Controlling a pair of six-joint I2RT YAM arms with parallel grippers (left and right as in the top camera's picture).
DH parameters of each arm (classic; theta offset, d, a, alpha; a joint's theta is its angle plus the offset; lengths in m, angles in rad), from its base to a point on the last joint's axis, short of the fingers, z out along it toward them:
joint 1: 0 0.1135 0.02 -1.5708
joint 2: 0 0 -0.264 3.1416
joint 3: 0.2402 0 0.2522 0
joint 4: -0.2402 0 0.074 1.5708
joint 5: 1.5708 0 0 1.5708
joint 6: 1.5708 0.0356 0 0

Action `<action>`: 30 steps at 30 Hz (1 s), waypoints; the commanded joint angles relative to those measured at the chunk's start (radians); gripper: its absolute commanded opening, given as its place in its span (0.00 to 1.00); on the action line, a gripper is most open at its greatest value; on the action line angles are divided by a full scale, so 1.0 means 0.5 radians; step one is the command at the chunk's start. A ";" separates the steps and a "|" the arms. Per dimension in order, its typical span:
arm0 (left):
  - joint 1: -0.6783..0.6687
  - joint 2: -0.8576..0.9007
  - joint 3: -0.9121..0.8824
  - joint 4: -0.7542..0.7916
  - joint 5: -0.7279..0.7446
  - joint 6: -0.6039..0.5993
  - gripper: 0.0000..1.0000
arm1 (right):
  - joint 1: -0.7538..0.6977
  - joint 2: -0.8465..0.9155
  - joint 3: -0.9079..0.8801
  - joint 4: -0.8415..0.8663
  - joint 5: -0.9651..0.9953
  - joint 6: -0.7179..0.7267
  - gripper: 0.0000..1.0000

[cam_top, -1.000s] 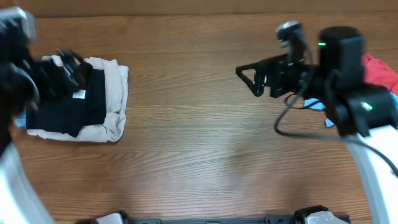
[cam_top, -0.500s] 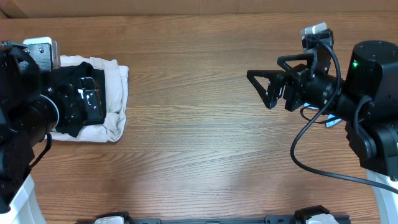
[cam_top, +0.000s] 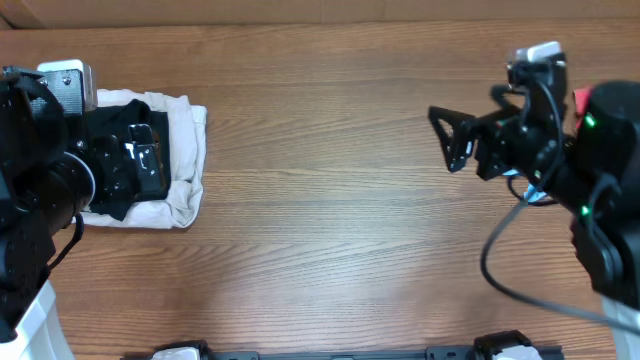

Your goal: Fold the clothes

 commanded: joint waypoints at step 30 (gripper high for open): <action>-0.011 -0.003 -0.001 0.003 -0.034 -0.042 1.00 | -0.256 -2.186 -2.937 1.296 -0.031 -0.375 1.00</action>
